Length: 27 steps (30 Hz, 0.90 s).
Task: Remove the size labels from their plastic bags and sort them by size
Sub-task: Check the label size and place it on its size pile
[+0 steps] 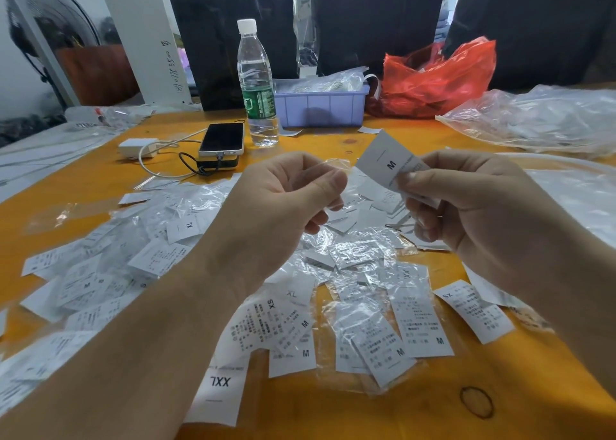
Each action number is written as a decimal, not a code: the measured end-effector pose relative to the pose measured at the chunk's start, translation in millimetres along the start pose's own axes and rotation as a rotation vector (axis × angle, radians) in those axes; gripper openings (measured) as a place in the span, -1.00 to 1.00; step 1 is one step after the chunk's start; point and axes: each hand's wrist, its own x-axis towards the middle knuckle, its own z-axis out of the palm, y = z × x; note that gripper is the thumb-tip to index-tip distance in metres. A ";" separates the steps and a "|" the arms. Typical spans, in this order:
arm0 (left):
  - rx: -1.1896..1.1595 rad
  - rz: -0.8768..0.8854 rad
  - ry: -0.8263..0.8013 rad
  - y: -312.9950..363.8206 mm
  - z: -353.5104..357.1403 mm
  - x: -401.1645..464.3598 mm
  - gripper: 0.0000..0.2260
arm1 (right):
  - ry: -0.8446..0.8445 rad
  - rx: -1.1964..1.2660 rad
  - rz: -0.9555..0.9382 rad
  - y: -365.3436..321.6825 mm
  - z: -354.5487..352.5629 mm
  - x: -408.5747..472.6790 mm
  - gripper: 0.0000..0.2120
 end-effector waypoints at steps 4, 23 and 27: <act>0.014 0.002 -0.024 -0.9 0.3 -0.4 -0.89 | -0.050 0.012 0.026 1.5 2.0 -0.7 -0.89; 0.010 -0.014 -0.069 -3.2 0.6 0.7 -0.88 | -0.029 0.055 0.075 -1.8 4.1 -1.5 -0.79; 0.018 -0.016 -0.065 -2.9 0.4 0.8 -0.90 | -0.063 0.073 0.085 -1.4 4.9 -1.7 -0.78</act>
